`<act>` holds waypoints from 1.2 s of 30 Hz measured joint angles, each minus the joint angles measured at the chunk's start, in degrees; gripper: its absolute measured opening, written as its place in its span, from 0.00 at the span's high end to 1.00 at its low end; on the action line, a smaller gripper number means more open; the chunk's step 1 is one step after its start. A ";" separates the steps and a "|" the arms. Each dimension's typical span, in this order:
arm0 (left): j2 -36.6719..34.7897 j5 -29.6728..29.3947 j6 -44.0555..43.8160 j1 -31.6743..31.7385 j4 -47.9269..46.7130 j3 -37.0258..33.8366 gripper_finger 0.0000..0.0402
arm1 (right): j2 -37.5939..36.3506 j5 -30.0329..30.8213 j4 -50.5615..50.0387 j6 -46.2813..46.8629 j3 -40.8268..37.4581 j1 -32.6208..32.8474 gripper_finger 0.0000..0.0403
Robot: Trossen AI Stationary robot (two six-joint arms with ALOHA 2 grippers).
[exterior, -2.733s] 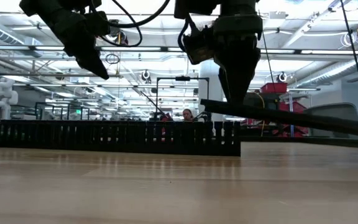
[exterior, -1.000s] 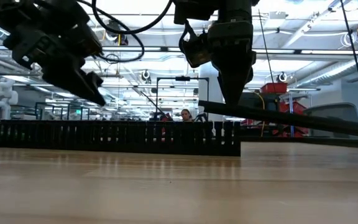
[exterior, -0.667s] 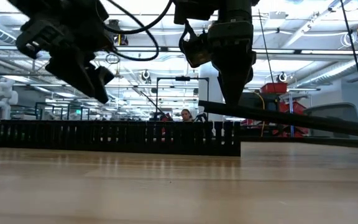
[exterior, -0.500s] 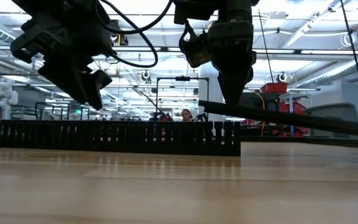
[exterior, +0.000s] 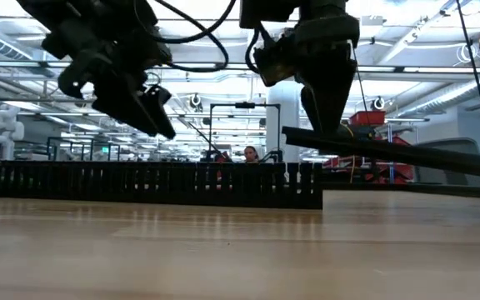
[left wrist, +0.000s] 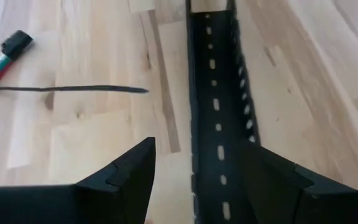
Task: Ziptie cables
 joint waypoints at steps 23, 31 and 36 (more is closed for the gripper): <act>9.37 2.38 -0.61 -0.28 19.09 0.04 0.45 | 0.41 -2.82 0.92 -0.35 -0.04 1.48 0.47; 13.29 3.47 -6.37 -1.53 26.48 0.02 0.45 | 0.41 -2.79 1.00 -0.39 -0.04 1.48 0.47; 14.57 3.50 -1.61 -2.60 25.84 0.02 0.45 | 0.41 -2.76 1.10 -0.63 -0.04 1.48 0.47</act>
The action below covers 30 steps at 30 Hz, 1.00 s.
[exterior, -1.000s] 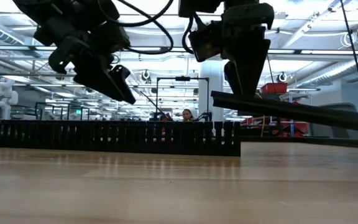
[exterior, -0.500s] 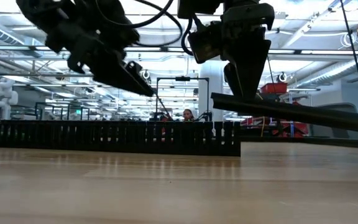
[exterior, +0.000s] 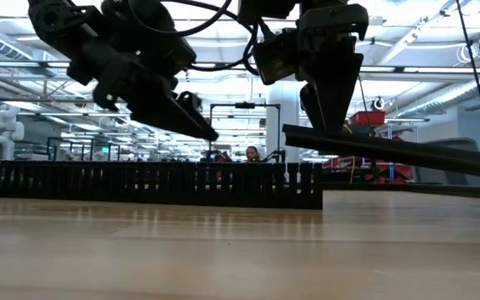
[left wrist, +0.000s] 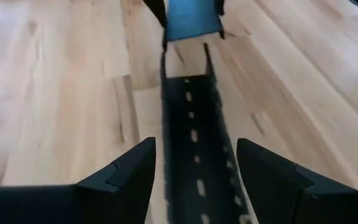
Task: Ziptie cables
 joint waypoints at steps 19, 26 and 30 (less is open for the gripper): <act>11.75 3.43 5.69 -0.58 12.72 3.43 0.45 | 0.02 0.16 0.62 0.26 -0.02 -0.02 0.47; 14.59 4.41 7.60 -0.80 11.02 7.28 0.45 | 0.02 0.15 0.61 0.34 -0.02 -0.02 0.47; 16.16 5.23 6.86 -0.81 10.74 8.48 0.45 | 0.02 0.03 0.54 0.46 -0.02 -0.02 0.47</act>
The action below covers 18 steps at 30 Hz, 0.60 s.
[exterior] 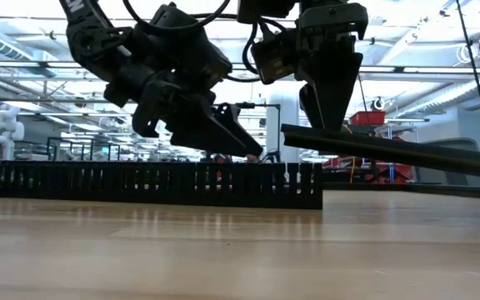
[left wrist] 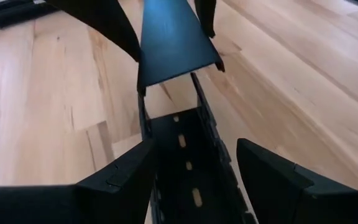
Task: Ziptie cables
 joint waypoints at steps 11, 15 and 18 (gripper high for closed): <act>0.61 -0.64 -4.14 0.23 -4.36 2.93 0.45 | 0.00 0.04 0.03 -0.14 0.00 -0.02 0.47; 0.76 -0.84 -4.12 0.70 -6.10 3.78 0.45 | 0.00 0.12 0.13 -0.16 0.00 -0.02 0.47; 2.56 -0.85 -4.45 1.30 -5.85 4.69 0.45 | 0.00 0.19 0.18 -0.14 0.00 -0.02 0.47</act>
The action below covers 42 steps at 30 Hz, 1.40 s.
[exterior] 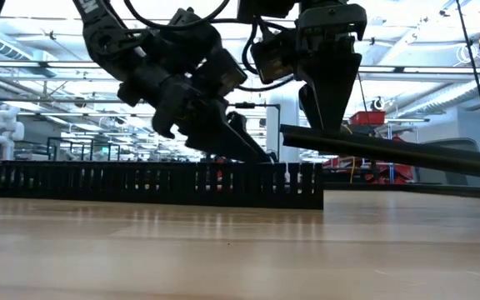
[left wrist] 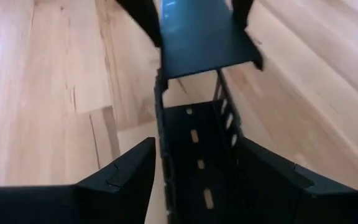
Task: Ziptie cables
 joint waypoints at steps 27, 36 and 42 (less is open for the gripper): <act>-6.18 -1.50 -2.32 2.72 -18.79 3.09 0.45 | 0.04 1.53 0.24 0.02 0.00 -0.09 0.47; -6.27 1.21 -2.69 2.73 -21.83 3.41 0.45 | 0.04 2.78 0.04 0.11 0.00 -0.09 0.47; -6.27 1.41 1.81 2.93 -24.83 5.70 0.40 | 0.04 3.03 0.03 0.21 0.00 -0.09 0.47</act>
